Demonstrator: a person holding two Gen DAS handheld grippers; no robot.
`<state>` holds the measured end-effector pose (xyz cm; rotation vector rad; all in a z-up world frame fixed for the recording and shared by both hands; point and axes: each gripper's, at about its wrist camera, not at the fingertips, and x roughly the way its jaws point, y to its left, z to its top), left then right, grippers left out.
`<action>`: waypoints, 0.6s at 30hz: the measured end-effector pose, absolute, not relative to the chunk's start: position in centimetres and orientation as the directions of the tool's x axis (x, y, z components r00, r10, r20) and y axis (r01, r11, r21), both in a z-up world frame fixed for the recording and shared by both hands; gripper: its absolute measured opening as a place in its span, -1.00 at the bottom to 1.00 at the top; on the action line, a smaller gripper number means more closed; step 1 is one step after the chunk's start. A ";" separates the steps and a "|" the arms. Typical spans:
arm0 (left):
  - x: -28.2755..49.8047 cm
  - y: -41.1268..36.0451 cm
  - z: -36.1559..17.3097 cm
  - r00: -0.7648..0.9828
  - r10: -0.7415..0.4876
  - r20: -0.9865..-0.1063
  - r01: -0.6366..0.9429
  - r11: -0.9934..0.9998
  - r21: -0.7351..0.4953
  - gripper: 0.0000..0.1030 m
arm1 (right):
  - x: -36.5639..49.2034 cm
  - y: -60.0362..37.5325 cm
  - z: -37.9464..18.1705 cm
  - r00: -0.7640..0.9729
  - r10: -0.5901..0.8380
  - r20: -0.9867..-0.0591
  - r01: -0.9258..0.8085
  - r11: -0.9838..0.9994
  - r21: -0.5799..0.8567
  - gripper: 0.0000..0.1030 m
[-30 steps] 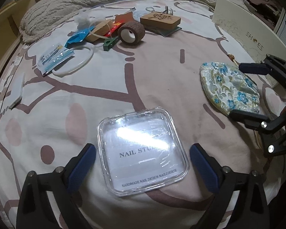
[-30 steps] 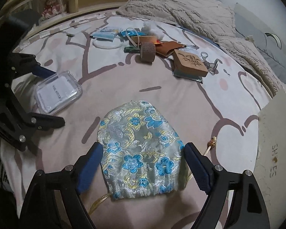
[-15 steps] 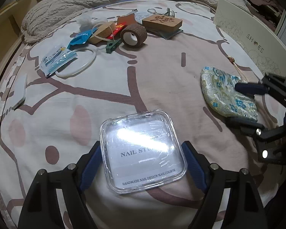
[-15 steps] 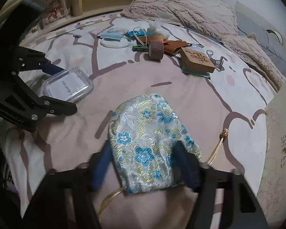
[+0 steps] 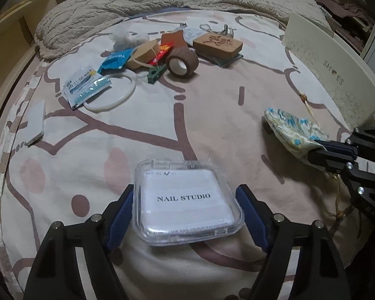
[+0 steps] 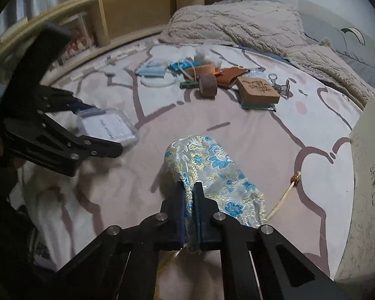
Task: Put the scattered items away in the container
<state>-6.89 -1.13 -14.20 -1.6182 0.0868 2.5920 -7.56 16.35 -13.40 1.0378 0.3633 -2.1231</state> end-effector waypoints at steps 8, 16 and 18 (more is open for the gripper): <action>-7.1 -2.2 -12.2 -0.451 0.053 -0.891 -0.062 -0.998 -0.028 -0.45 | -6.9 17.4 -11.0 -0.432 -0.531 -0.729 0.710 -0.699 0.089 -0.87; -6.9 -4.4 -12.0 -0.456 0.065 -0.888 0.012 -0.997 -0.079 0.64 | -6.3 18.6 -9.7 -0.455 -0.545 -0.704 0.691 -0.715 0.107 -0.87; -6.9 -4.7 -12.0 -0.457 0.063 -0.887 0.014 -0.997 -0.078 0.65 | -6.0 18.8 -9.3 -0.462 -0.551 -0.694 0.689 -0.717 0.110 -0.87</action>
